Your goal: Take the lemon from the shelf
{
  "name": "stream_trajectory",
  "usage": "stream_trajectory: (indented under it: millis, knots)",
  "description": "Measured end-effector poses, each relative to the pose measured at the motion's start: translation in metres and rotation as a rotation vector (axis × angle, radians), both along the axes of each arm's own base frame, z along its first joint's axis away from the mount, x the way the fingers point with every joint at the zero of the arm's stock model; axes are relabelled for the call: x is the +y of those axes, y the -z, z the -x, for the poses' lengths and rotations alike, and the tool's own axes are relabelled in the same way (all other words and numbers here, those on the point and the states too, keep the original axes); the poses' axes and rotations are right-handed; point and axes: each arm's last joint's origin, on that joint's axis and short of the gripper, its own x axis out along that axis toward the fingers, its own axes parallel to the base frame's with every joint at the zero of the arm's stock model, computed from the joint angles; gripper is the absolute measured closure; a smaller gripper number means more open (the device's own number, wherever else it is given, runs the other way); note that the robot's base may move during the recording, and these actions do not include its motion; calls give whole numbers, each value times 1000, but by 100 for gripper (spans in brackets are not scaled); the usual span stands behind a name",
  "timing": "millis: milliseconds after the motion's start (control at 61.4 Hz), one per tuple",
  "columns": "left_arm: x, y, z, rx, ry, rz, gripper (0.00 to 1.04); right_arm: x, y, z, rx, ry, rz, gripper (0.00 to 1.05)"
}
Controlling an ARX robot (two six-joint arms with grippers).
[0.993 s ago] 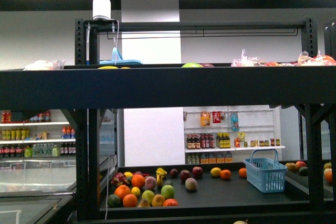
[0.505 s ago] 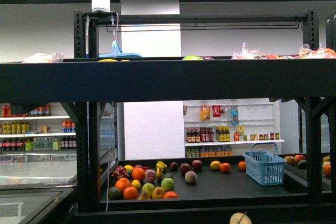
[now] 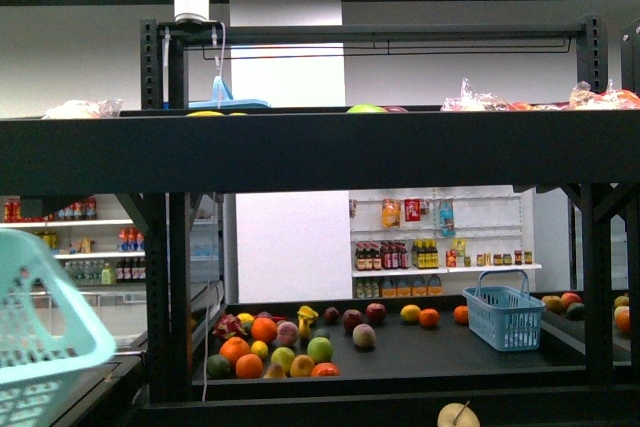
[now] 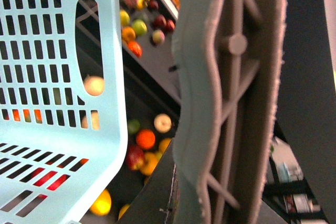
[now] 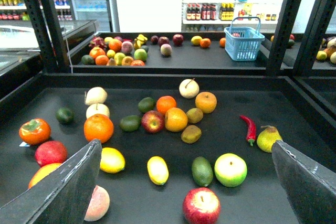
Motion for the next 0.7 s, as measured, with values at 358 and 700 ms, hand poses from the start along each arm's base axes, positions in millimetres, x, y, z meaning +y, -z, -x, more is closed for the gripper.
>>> stream_trajectory:
  millis: [358,700]
  knots:
    - [-112,43,6,82,372,-147,93,0,0,0,0,0,0,7]
    - [-175,74,-1,132,510,-205,93,0,0,0,0,0,0,7]
